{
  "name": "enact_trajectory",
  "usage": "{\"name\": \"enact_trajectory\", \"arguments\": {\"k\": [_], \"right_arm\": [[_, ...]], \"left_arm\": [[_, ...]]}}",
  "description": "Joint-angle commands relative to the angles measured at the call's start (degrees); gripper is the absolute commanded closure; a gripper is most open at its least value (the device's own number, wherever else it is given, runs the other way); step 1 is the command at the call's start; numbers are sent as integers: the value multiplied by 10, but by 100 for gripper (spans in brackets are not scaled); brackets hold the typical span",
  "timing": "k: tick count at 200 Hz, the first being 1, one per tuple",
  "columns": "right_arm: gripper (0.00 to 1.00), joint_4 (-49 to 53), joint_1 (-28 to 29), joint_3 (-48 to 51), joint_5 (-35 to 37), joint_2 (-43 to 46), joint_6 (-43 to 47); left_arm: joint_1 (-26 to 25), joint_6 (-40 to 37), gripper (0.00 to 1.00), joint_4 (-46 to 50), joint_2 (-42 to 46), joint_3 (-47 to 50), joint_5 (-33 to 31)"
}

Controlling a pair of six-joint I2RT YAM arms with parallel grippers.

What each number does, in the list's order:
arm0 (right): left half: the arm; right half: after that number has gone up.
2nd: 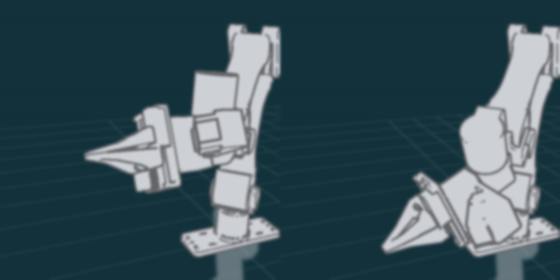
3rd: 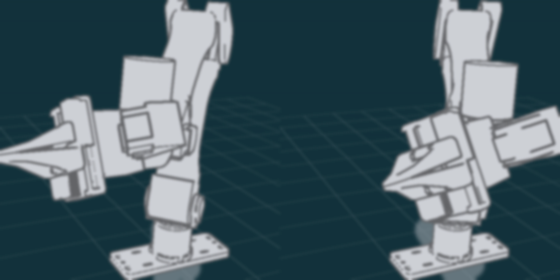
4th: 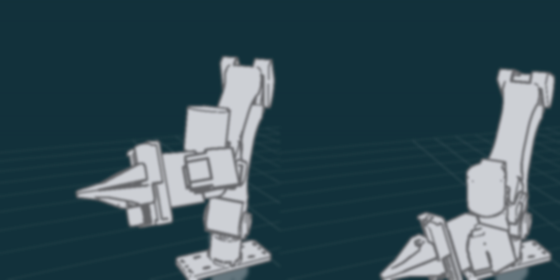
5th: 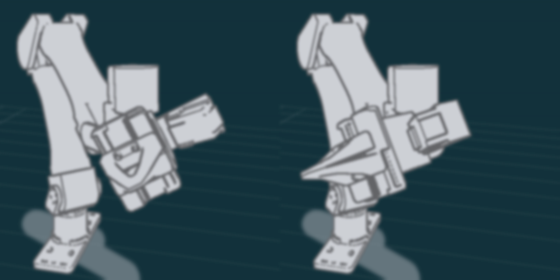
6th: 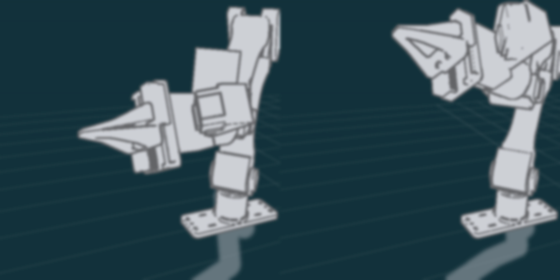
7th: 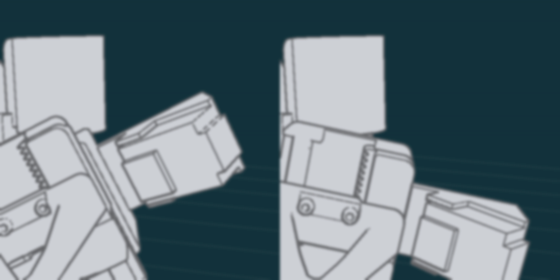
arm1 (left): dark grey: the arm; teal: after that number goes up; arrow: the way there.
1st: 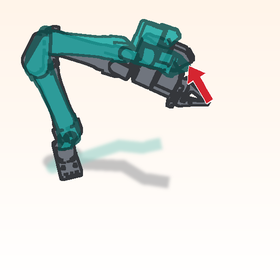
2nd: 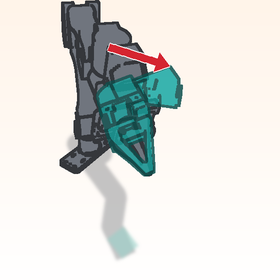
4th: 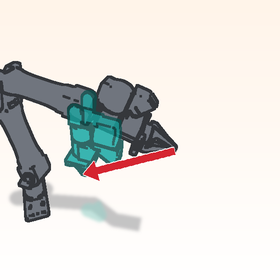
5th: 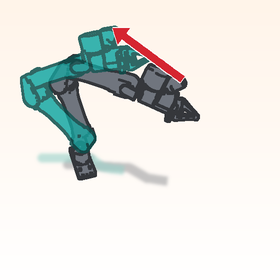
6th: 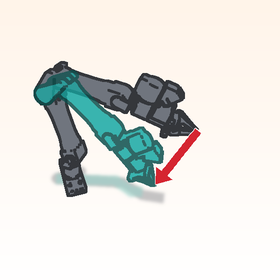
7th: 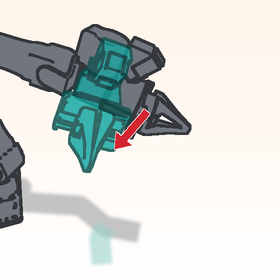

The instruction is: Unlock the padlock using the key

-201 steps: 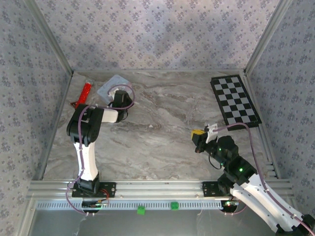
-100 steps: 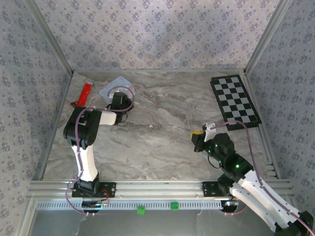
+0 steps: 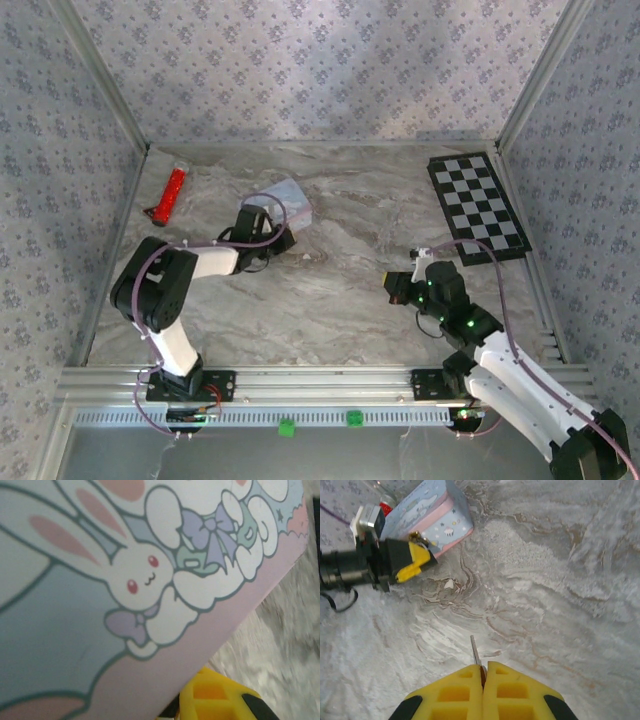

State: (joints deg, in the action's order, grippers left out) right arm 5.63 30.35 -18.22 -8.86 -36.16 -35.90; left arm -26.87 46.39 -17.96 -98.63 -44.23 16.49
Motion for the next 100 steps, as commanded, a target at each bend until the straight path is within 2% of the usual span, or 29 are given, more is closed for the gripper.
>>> {"name": "enact_trajectory", "arguments": {"k": [1, 23, 51, 75, 100], "right_arm": [[100, -28, 3, 20, -22, -14, -107], [100, -82, 24, 41, -11, -48, -176], [100, -137, 79, 54, 41, -91, -234], [100, -161, 119, 55, 86, -112, -259], [100, -191, 135, 55, 99, -137, -275]], "left_arm": [[-28, 26, 86, 2, 29, 11, 56], [-51, 81, 86, -15, 27, 26, 60], [-73, 167, 86, -104, 14, 52, 92], [-87, 191, 86, -123, 22, 59, 97], [-96, 207, 86, -142, 32, 67, 97]]}}
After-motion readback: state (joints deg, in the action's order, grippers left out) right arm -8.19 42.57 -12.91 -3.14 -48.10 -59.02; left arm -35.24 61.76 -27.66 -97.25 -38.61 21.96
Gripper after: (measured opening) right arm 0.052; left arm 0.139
